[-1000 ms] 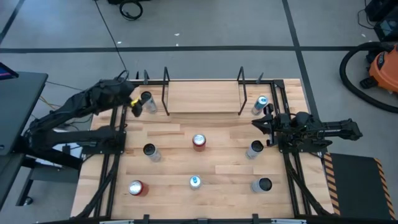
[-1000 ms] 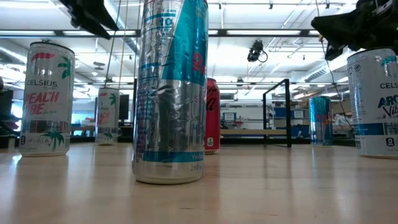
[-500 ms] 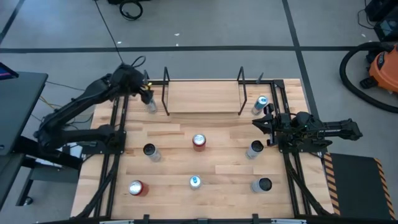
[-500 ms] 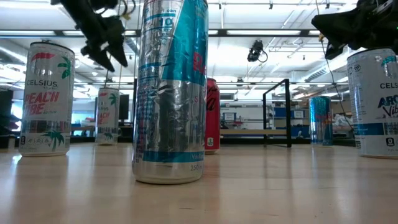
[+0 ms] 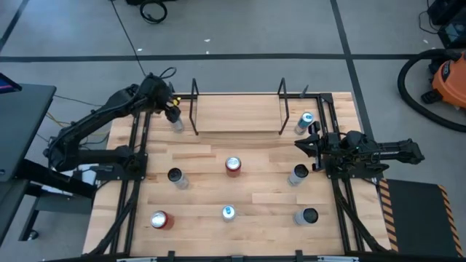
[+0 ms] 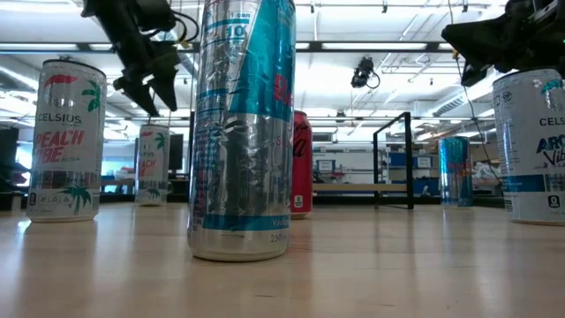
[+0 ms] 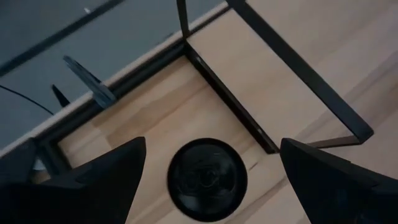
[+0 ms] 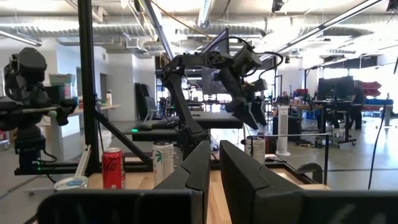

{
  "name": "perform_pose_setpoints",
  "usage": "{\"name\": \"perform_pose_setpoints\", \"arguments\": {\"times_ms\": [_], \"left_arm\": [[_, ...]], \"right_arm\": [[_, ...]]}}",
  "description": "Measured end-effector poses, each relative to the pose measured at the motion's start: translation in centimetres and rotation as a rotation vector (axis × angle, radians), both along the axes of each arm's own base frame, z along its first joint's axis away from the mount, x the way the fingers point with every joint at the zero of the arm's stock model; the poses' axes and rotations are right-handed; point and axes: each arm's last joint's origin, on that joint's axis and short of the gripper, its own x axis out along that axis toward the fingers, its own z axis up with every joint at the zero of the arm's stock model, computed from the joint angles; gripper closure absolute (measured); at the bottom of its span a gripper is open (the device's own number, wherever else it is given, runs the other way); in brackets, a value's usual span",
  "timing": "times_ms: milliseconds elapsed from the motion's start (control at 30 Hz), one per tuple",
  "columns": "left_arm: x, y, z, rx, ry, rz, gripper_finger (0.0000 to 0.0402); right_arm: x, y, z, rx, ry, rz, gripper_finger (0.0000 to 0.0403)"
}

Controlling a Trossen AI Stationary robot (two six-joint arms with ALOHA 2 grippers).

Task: Place canned beverage on shelf
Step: Put the top white-pink soda can on the shelf

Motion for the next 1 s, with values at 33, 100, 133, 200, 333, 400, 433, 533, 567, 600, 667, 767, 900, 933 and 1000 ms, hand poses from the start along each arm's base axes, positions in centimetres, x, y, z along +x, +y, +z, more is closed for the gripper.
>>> {"name": "perform_pose_setpoints", "arguments": {"times_ms": [33, 100, 133, 200, 333, 400, 433, 533, 567, 600, 667, 767, 900, 933, 1000], "left_arm": [[0.2, 0.1, -0.2, -0.014, 0.003, 0.001, 0.0026], [0.4, 0.4, -0.6, -0.032, 0.015, 0.003, 0.0026], [0.6, 0.5, -0.8, -0.04, 0.022, 0.004, 0.0026], [0.7, 0.7, -1.2, -0.063, 0.041, 0.008, 0.0026], [0.8, 0.7, -1.7, -0.092, 0.071, 0.009, 0.0026], [0.8, 0.7, -1.8, -0.099, 0.079, 0.008, 0.0026], [0.7, 0.7, -1.8, -0.101, 0.081, 0.009, 0.0026], [0.6, 0.5, -1.9, -0.117, 0.097, 0.009, 0.0026], [0.5, 0.5, -1.9, -0.122, 0.103, 0.009, 0.0026], [0.5, 0.5, -1.9, -0.126, 0.107, 0.008, 0.0026], [0.5, 0.4, -2.0, -0.132, 0.114, 0.008, 0.0026], [0.4, 0.4, -2.4, -0.138, 0.12, 0.008, 0.0026], [0.6, 0.7, -2.6, -0.14, 0.123, 0.011, 0.0026], [0.8, 0.8, -2.7, -0.142, 0.123, 0.012, 0.0026], [1.0, 1.1, -3.1, -0.149, 0.131, 0.014, 0.0026]], "right_arm": [[0.0, 0.0, 0.0, 0.0, 0.001, 0.0, 0.0357], [0.0, 0.0, 0.0, 0.0, 0.002, 0.0, 0.0357], [0.0, 0.0, -0.1, 0.0, 0.005, 0.0, 0.0357], [0.0, 0.0, -0.1, 0.0, 0.006, 0.0, 0.0357], [0.0, 0.0, -0.1, 0.0, 0.008, 0.0, 0.0357], [0.0, 0.0, -0.1, -0.001, 0.008, 0.0, 0.0357], [0.0, 0.0, -0.1, -0.001, 0.008, 0.0, 0.0357], [0.0, 0.0, -0.1, -0.001, 0.008, 0.0, 0.0357], [0.0, 0.0, -0.1, -0.001, 0.008, 0.0, 0.0357], [0.0, 0.0, -0.1, -0.001, 0.008, 0.001, 0.0357], [0.0, 0.0, -0.1, -0.003, 0.008, 0.007, 0.0357], [0.0, 0.0, -0.1, -0.003, 0.005, 0.008, 0.0357], [0.0, 0.0, 0.0, -0.003, 0.005, 0.008, 0.0357], [0.0, 0.0, 0.0, -0.003, 0.005, 0.008, 0.0357], [0.0, 0.0, 0.0, -0.003, 0.004, 0.008, 0.0357]]}}
